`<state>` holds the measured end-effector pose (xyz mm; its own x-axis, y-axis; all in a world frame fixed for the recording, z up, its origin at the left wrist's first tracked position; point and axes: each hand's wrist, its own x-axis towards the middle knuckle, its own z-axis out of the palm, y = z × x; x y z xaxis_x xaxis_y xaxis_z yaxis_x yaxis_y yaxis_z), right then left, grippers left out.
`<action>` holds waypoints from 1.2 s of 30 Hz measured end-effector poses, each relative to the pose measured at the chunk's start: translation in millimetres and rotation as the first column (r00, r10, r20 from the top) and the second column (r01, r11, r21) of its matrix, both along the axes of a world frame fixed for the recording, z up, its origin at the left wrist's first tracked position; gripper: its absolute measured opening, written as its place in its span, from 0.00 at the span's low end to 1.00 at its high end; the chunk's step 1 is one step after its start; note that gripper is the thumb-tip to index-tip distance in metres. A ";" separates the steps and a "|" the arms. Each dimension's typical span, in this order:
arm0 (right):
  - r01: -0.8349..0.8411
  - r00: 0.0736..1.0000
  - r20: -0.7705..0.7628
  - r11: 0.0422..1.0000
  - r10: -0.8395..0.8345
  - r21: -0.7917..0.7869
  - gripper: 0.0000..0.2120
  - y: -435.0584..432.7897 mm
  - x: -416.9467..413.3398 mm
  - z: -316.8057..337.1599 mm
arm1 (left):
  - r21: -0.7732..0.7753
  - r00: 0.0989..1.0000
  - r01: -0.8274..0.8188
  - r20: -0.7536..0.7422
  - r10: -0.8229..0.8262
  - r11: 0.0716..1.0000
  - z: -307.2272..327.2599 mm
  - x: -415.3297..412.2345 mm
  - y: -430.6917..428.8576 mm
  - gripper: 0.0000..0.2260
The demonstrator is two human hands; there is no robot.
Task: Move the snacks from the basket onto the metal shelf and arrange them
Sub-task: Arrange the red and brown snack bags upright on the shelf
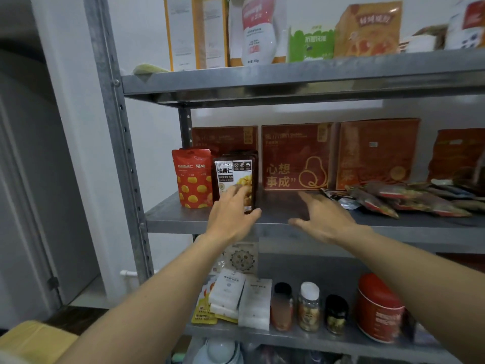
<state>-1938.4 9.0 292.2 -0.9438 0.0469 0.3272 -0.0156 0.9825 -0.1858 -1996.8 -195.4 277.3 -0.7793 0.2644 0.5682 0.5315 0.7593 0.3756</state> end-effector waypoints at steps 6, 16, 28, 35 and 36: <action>0.038 0.999 0.013 0.995 -0.037 -0.089 0.33 36.6 5.6 2.6 | -0.048 0.997 0.062 0.039 -0.060 0.997 3.8 2.5 52.1 0.28; 0.108 0.994 0.037 0.970 -0.102 -0.218 0.30 87.7 -54.7 -1.7 | 0.033 0.952 0.210 0.220 -0.212 0.977 -6.8 -79.7 152.1 0.27; 0.251 0.967 0.059 0.967 -0.248 -0.047 0.16 119.5 -78.9 -1.9 | 0.620 0.710 0.103 0.502 -0.495 0.778 -7.1 -124.9 251.0 0.05; 0.226 0.974 0.053 0.943 -0.219 -0.244 0.14 122.3 -80.7 -3.2 | 0.756 0.707 -0.125 0.522 -0.477 0.643 -15.8 -128.4 250.6 0.08; 0.228 0.973 0.047 0.932 -0.224 -0.282 0.17 122.7 -81.6 -4.9 | 0.759 0.730 -0.133 0.510 -0.455 0.637 -13.8 -124.9 245.8 0.09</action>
<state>-2019.9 131.7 287.3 -0.9018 0.3485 0.2557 0.2053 0.8660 -0.4560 -2121.7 50.4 263.4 -0.9849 0.1697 0.0337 0.0357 0.0086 0.9993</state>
